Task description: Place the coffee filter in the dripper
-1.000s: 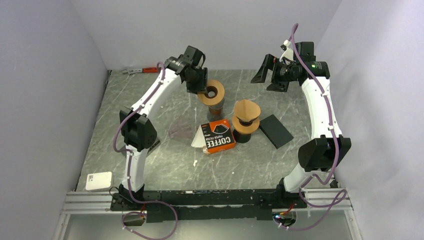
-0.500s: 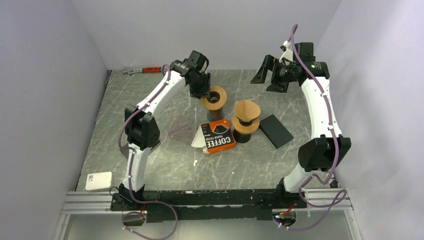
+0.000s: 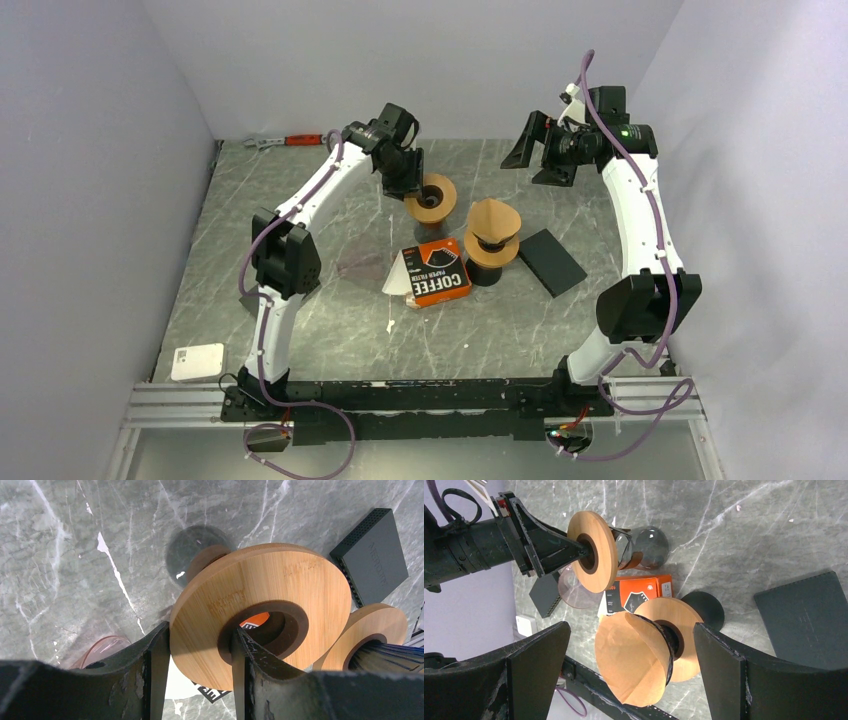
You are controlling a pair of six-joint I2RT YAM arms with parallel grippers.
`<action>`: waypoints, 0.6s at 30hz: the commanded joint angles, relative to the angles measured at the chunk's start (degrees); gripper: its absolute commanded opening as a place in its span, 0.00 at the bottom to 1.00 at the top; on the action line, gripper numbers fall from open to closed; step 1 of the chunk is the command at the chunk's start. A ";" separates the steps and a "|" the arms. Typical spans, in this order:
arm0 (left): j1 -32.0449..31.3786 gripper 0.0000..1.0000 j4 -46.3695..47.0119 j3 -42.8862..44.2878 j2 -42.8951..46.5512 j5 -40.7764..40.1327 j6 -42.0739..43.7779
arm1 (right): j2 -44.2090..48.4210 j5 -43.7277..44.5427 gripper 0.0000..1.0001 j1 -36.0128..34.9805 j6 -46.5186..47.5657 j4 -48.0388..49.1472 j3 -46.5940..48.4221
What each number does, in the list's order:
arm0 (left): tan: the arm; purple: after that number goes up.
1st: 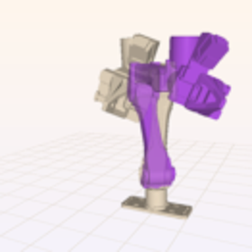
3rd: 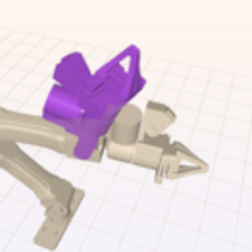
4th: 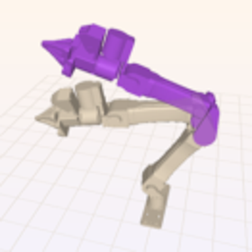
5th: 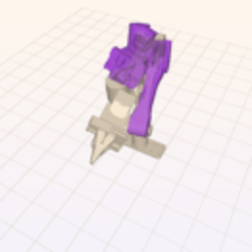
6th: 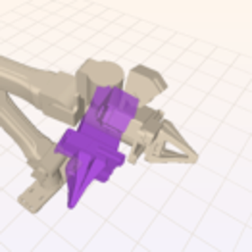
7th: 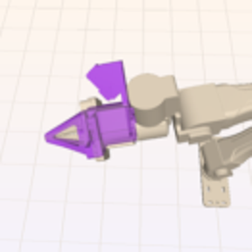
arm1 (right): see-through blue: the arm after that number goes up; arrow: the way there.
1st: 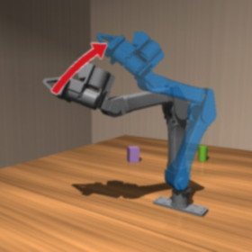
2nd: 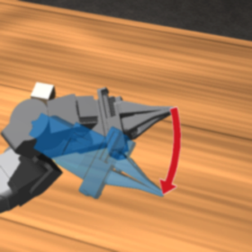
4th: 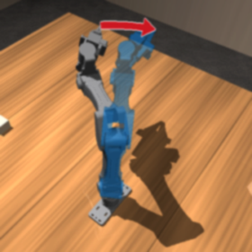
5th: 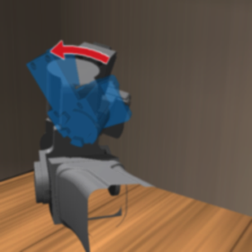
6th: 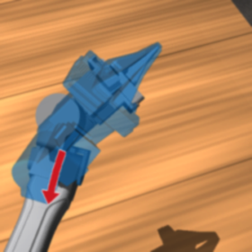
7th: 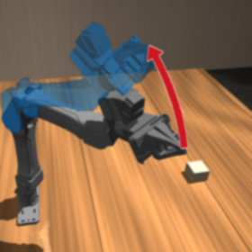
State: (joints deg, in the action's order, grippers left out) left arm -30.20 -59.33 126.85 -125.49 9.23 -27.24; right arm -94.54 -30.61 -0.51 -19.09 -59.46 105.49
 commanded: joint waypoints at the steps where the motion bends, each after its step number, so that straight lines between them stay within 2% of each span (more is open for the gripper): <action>1: -0.21 0.46 2.28 0.91 -0.42 2.37 -0.89 | 1.78 -0.92 0.99 0.25 -0.43 2.09 0.57; 18: -0.30 0.53 2.74 1.41 -0.85 1.78 -0.99 | 2.28 -0.64 0.99 0.25 -0.24 1.89 0.00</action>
State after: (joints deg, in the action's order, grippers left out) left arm -30.22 -57.93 126.85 -125.54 10.11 -27.73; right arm -94.54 -30.61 -0.51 -19.09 -59.46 105.45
